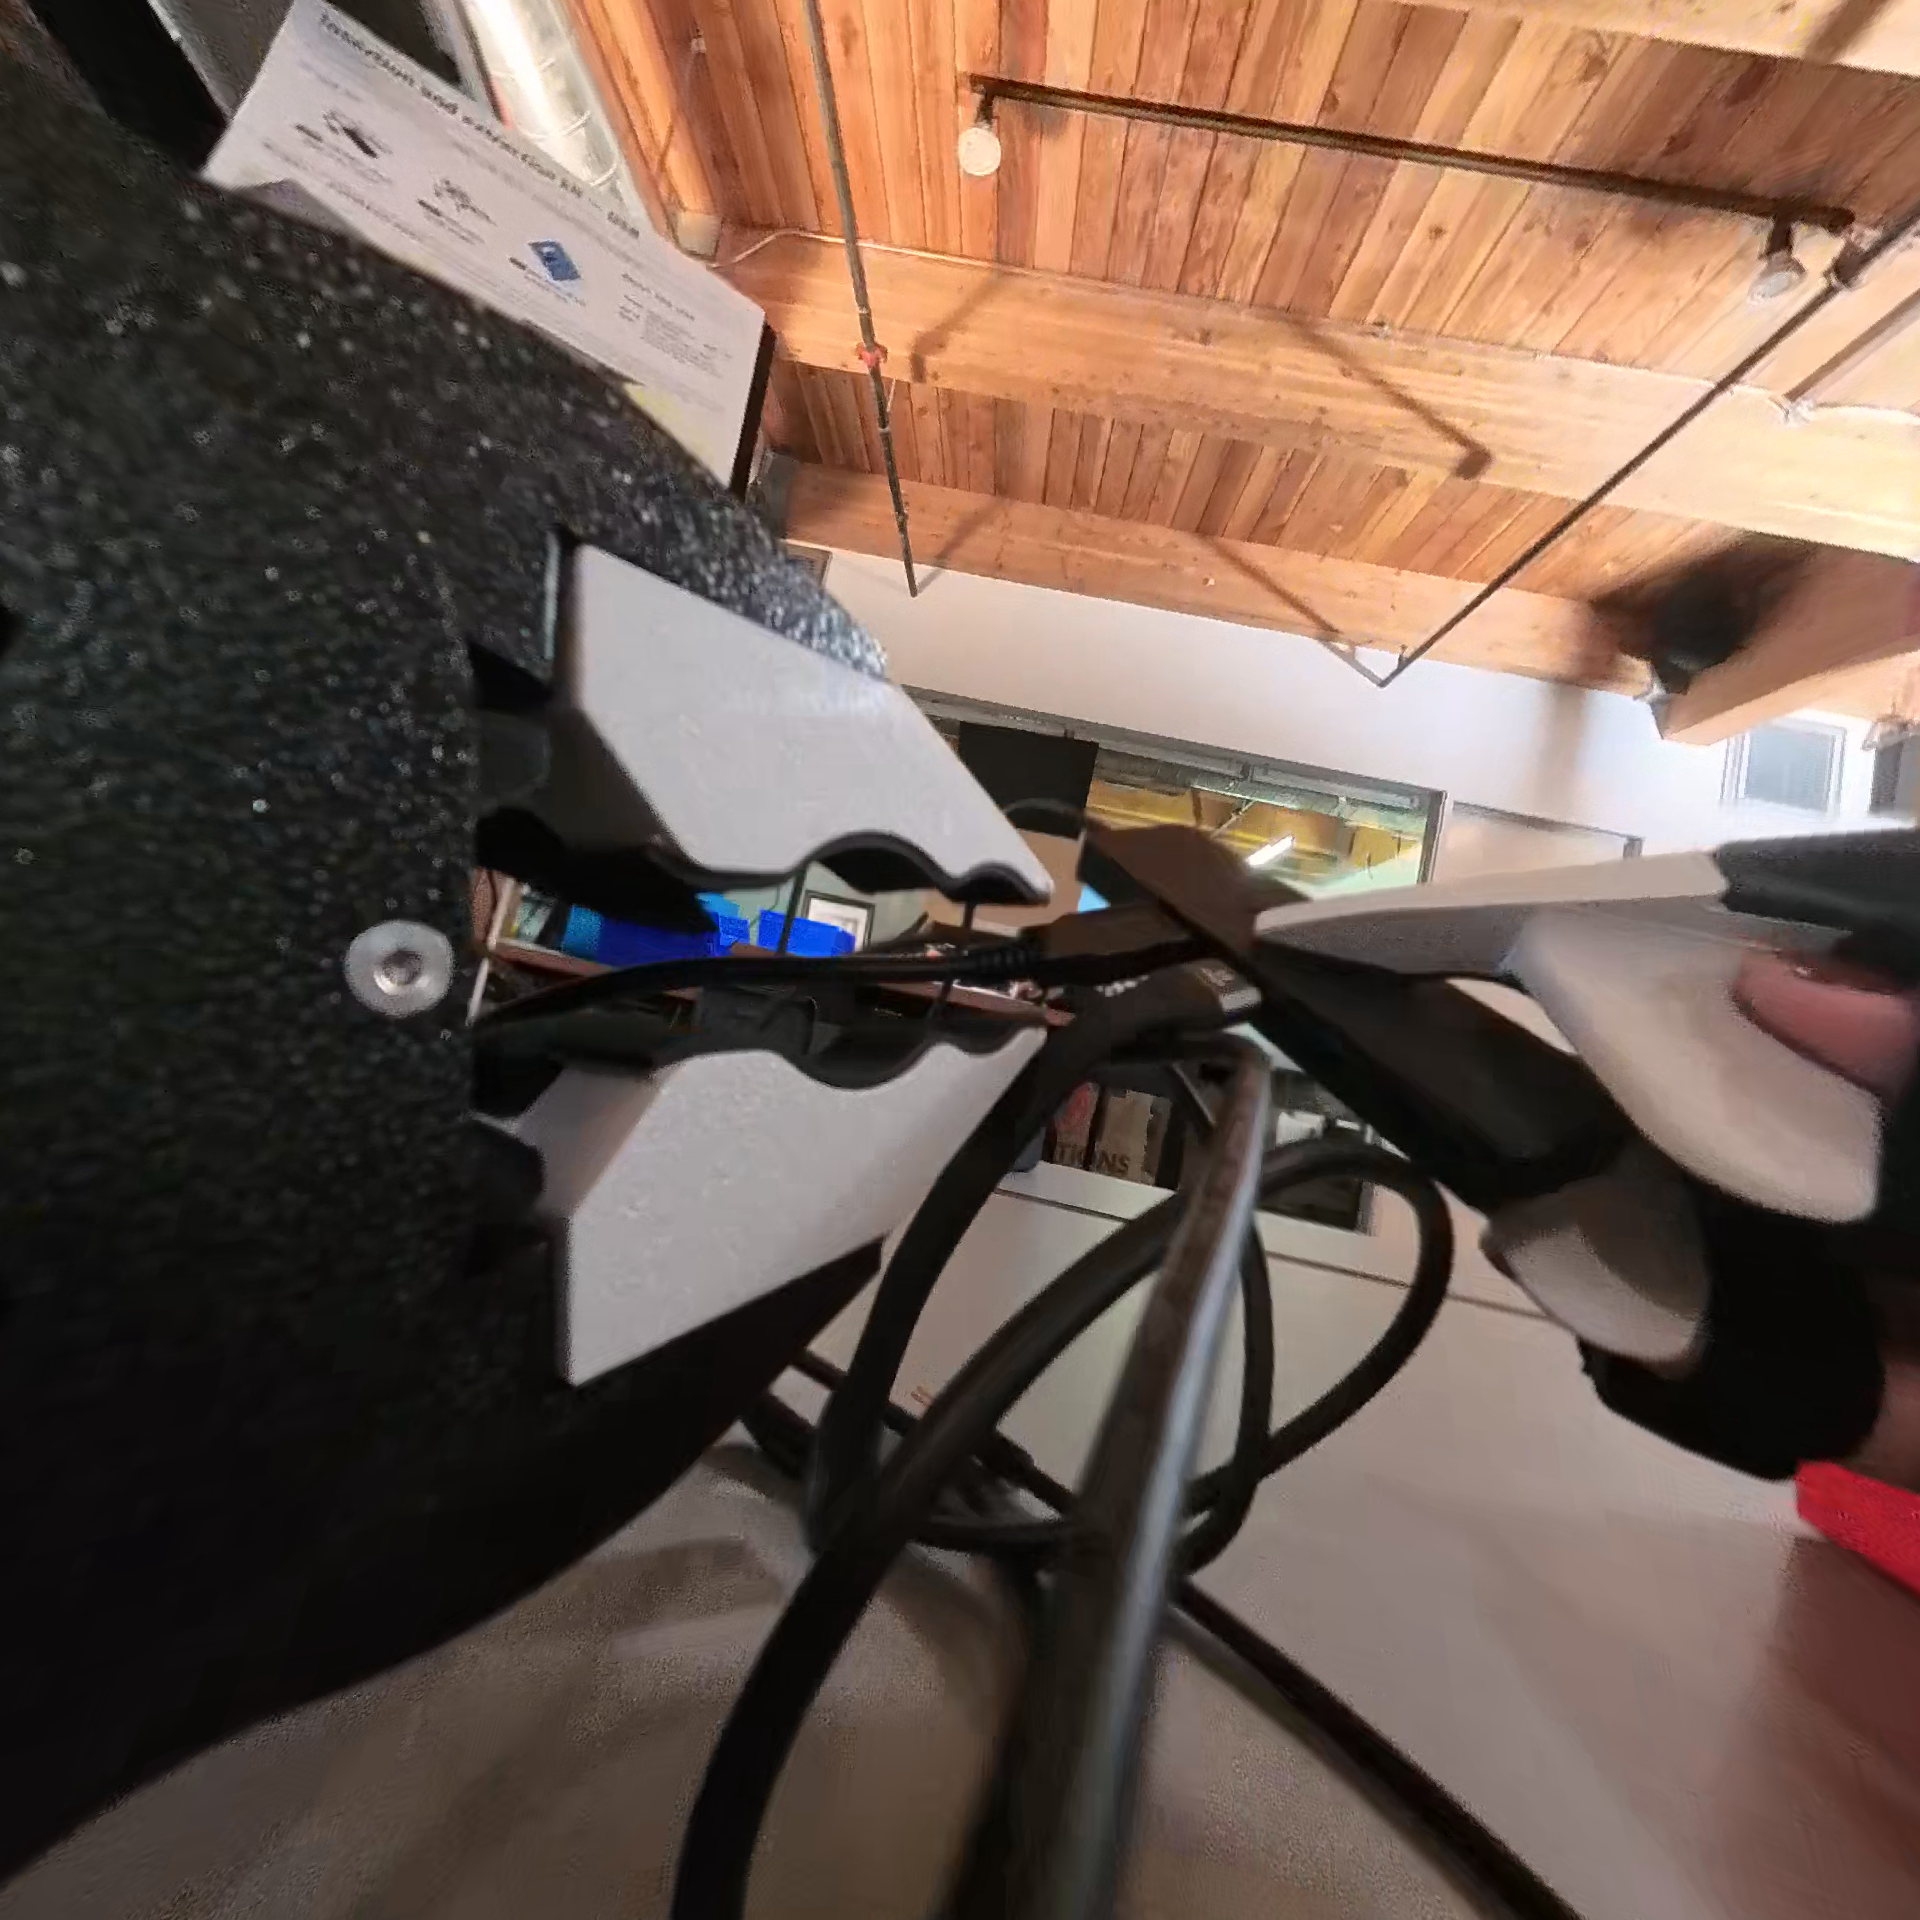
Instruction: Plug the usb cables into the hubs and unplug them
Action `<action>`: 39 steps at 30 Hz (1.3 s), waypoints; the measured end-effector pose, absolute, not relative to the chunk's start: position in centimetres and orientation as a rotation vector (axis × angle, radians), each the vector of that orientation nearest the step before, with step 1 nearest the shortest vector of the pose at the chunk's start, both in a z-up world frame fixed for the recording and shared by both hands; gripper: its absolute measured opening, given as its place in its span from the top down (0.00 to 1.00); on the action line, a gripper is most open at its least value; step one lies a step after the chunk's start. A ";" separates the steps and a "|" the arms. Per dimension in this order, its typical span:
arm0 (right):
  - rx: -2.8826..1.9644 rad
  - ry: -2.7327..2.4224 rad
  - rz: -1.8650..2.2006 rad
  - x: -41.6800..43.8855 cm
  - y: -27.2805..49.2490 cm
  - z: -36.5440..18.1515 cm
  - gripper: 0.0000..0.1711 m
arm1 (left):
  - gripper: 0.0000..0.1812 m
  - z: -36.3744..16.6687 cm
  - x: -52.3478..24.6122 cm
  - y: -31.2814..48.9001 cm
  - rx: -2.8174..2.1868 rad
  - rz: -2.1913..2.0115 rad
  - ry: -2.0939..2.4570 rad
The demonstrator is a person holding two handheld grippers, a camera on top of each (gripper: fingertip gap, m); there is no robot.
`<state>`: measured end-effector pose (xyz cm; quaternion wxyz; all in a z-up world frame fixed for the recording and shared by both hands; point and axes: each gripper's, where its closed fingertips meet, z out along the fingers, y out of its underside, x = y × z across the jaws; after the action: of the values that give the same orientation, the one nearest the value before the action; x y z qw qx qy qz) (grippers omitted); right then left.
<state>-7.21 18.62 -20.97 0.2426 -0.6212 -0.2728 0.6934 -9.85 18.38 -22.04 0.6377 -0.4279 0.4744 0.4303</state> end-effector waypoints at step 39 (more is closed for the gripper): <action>-1.350 -0.323 0.521 4.8 26.5 -14.6 0.95 | 0.54 -23.4 -21.0 26.4 -1.632 0.954 0.617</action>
<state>4.77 26.54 -14.65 0.7377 -0.6149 -0.1469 0.2371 -20.96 26.35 -23.44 0.5452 -0.6880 0.2601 0.4021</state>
